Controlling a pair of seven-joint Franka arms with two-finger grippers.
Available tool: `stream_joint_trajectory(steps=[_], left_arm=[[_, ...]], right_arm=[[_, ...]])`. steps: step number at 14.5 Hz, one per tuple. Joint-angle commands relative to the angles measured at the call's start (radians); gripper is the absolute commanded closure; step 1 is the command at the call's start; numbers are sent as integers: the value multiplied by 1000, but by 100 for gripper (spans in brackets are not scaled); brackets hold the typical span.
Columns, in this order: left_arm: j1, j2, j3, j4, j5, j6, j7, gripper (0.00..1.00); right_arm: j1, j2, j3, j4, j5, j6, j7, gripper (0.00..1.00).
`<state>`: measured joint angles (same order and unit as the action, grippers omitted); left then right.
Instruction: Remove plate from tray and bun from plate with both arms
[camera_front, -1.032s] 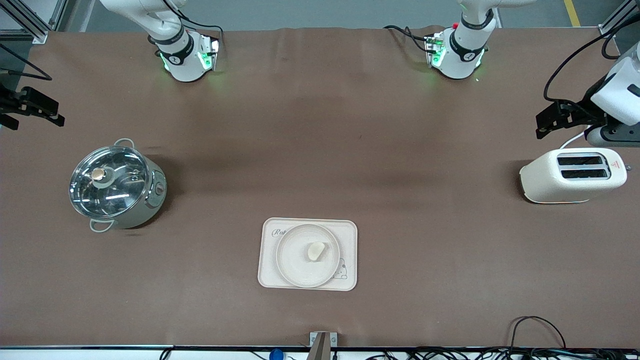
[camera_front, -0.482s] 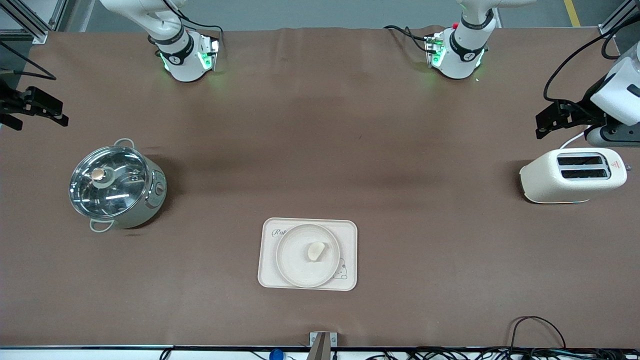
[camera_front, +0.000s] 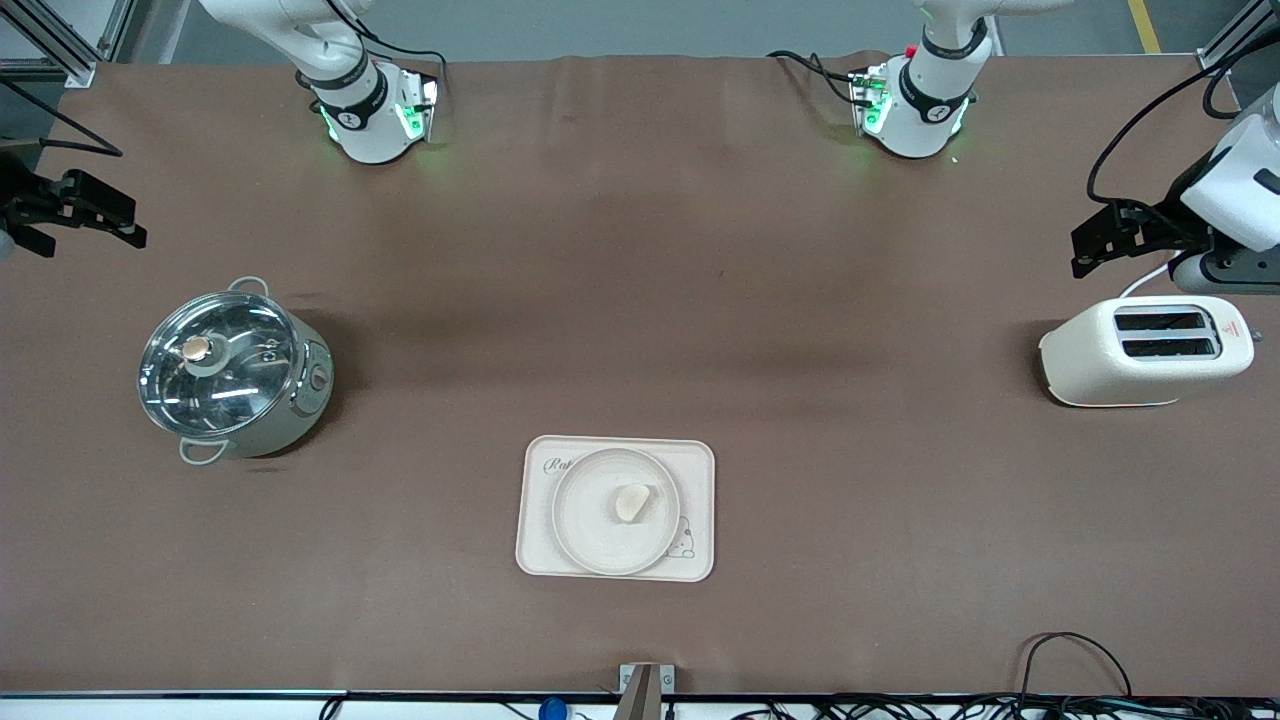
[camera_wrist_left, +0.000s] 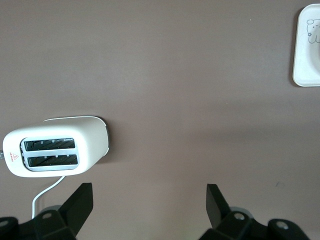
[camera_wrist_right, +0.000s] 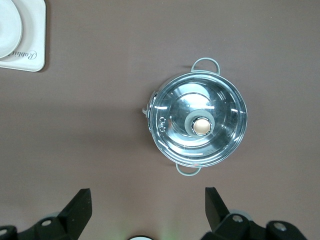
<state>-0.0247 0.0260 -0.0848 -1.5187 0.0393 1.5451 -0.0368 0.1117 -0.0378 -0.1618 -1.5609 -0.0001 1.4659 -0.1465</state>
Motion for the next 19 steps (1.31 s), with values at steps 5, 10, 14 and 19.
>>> stream_joint_trajectory(steps=[5, 10, 14, 19], left_arm=[[0, 6, -1, 19, 16, -16, -6, 0], [2, 6, -1, 17, 16, -16, -5, 0], [2, 6, -1, 17, 16, -17, -3, 0], [2, 6, 0, 17, 16, -17, 2, 0]], right_arm=[[6, -17, -1, -2, -1, -7, 16, 0], [69, 24, -1, -2, 73, 74, 18, 0], [193, 177, -1, 2, 138, 249, 135, 0], [299, 393, -1, 57, 247, 424, 245, 8]])
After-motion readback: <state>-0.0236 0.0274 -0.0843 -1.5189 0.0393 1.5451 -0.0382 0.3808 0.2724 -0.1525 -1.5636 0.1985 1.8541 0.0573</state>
